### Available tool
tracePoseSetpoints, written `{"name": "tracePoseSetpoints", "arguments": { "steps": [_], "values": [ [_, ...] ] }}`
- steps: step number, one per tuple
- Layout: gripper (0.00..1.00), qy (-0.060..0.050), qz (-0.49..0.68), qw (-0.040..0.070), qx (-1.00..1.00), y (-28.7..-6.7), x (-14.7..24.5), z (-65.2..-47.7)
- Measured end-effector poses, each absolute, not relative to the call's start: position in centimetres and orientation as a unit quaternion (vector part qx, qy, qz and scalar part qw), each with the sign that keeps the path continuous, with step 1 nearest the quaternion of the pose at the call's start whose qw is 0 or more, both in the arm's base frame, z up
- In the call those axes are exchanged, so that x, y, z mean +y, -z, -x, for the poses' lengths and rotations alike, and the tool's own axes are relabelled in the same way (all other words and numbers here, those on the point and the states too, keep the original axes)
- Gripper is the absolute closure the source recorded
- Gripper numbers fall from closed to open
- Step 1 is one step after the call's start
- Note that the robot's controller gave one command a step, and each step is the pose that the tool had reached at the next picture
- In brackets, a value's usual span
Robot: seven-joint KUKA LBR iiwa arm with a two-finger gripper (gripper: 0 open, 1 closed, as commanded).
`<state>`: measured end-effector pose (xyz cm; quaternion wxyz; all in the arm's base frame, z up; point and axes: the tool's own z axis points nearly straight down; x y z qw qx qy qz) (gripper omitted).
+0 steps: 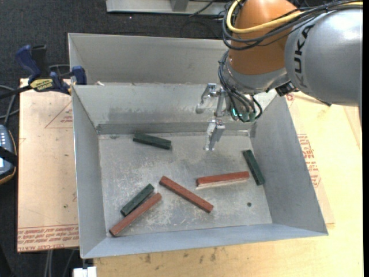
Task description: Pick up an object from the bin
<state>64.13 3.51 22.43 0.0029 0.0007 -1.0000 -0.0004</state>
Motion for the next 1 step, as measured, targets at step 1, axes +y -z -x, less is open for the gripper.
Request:
{"name": "tracePoseSetpoints", "arguments": {
  "steps": [1],
  "values": [
    [0.00, 0.001, 0.000, -0.001, -1.000, -22.92, 3.50, -64.27]
  ]
}}
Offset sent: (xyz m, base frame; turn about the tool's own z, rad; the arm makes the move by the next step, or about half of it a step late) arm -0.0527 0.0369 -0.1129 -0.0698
